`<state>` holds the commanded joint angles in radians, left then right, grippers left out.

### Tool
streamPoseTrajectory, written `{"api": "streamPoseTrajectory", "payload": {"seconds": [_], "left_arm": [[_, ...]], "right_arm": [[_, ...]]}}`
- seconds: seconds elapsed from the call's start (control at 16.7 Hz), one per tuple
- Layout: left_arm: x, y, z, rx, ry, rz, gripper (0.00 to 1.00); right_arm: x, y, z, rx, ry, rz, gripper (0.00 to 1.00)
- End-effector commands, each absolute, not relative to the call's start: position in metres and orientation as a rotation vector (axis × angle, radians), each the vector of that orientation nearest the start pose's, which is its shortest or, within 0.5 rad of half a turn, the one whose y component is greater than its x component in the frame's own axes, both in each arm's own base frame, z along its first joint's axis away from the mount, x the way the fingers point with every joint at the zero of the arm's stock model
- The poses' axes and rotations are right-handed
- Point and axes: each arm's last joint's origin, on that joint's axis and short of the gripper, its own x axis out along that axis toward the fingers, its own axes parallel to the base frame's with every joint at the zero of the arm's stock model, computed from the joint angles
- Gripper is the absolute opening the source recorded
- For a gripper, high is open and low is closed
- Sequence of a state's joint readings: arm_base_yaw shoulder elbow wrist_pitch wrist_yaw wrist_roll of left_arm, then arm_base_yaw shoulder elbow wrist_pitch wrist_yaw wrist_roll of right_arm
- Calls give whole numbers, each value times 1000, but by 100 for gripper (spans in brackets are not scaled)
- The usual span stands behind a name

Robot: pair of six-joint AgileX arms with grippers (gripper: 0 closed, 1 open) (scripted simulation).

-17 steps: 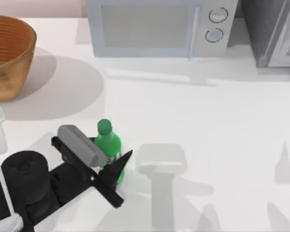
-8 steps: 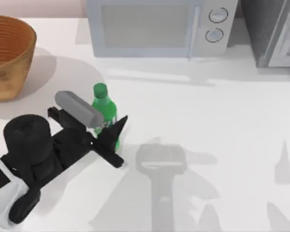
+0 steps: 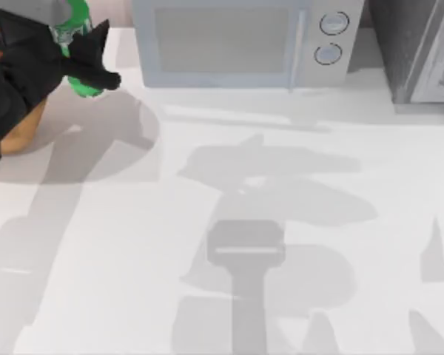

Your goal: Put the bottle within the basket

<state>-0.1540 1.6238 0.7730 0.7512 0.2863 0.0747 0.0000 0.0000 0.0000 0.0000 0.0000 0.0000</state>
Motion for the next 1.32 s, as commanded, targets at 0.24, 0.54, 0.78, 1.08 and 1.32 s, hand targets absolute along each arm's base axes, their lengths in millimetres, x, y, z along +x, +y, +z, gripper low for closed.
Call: {"api": "streamPoseTrajectory", "payload": {"seconds": [0.24, 0.54, 0.78, 1.08, 1.32], "left_arm": [[350, 0, 269, 41, 101, -250, 0], [340, 60, 312, 16, 171, -62, 0], [335, 75, 320, 6, 195, -11, 0], [337, 74, 318, 8, 199, -15, 0], [354, 75, 304, 7, 200, -14, 0]], "right_arm": [[106, -1, 160, 0, 0, 0, 100], [106, -1, 160, 0, 0, 0, 100], [106, -1, 160, 0, 0, 0, 100], [106, -1, 160, 0, 0, 0, 100], [106, -1, 160, 0, 0, 0, 100]]}}
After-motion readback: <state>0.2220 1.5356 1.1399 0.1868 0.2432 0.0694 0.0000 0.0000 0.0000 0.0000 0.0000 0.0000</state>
